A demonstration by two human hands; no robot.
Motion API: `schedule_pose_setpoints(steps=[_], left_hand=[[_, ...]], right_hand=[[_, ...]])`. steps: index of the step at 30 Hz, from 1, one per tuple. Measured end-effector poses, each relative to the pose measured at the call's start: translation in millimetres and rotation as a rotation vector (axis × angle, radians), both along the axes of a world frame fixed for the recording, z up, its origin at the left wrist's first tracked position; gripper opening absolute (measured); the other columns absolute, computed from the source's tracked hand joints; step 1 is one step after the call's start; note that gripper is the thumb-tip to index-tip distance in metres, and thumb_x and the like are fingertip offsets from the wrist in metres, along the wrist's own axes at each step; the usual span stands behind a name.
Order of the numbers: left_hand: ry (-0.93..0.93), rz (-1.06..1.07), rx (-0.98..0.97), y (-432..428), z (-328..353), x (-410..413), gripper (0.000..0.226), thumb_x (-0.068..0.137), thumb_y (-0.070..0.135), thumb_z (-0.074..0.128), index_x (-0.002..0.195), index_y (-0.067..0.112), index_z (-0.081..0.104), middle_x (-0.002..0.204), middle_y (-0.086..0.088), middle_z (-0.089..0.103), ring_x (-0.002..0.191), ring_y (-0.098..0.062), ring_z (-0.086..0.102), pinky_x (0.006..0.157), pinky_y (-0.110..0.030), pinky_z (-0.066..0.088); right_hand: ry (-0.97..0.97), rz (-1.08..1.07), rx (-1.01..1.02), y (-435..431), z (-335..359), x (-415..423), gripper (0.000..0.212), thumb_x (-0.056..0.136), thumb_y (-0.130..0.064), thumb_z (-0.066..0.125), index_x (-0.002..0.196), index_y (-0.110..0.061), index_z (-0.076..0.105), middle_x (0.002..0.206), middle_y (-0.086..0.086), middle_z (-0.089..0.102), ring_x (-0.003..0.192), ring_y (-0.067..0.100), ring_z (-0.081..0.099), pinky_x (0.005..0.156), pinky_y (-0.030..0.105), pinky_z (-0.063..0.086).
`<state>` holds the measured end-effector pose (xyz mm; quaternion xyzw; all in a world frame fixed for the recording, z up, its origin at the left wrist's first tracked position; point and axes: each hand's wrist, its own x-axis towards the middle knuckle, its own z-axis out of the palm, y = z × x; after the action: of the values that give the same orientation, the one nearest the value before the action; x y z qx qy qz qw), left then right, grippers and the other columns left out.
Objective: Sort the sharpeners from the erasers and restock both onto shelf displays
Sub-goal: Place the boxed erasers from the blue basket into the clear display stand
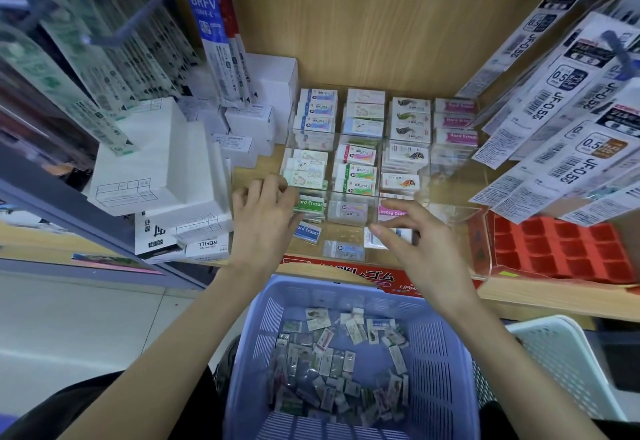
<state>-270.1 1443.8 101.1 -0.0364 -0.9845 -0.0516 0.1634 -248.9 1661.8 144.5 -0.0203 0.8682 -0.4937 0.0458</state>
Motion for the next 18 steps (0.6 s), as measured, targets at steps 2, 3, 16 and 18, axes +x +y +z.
schedule_pose_setpoints(steps=[2, 3, 16, 18], left_hand=[[-0.023, 0.011, -0.009, 1, 0, -1, 0.027, 0.067, 0.021, 0.083, 0.084, 0.010, 0.065, 0.092, -0.009, 0.055, 0.082, -0.031, 0.054, 0.074, -0.044, 0.043], [-0.037, 0.016, -0.014, 2, 0, -2, 0.028, 0.067, 0.021, 0.084, 0.084, 0.010, 0.065, 0.090, -0.010, 0.055, 0.081, -0.031, 0.054, 0.073, -0.044, 0.043], [-0.471, -0.538, 0.632, 24, 55, 51, 0.061, 0.075, 0.047, 0.067, 0.129, 0.029, 0.048, 0.114, 0.024, 0.045, 0.108, 0.006, 0.040, 0.092, -0.004, 0.029], [-0.353, -0.522, 0.657, 25, 54, 47, 0.052, 0.075, 0.048, 0.066, 0.120, 0.022, 0.058, 0.104, 0.031, 0.044, 0.098, 0.011, 0.043, 0.088, -0.004, 0.033]], right_hand=[[0.000, -0.009, 0.005, -1, 0, 2, 0.021, 0.083, -0.034, 0.068, 0.103, -0.033, 0.061, 0.090, -0.015, 0.068, 0.053, 0.009, 0.046, 0.056, 0.011, 0.037], [-0.006, -0.009, 0.005, -2, -1, 3, 0.018, 0.084, -0.033, 0.068, 0.101, -0.029, 0.063, 0.091, -0.013, 0.067, 0.053, 0.003, 0.047, 0.057, 0.010, 0.036], [-0.005, -0.009, -0.241, -11, 10, 32, 0.020, 0.084, -0.022, 0.068, 0.079, -0.021, 0.048, 0.072, -0.004, 0.057, 0.055, -0.002, 0.052, 0.056, 0.010, 0.035], [-0.017, -0.018, -0.289, -14, 11, 31, 0.019, 0.084, -0.024, 0.067, 0.079, -0.018, 0.050, 0.071, -0.004, 0.057, 0.052, 0.003, 0.049, 0.054, 0.018, 0.040]])
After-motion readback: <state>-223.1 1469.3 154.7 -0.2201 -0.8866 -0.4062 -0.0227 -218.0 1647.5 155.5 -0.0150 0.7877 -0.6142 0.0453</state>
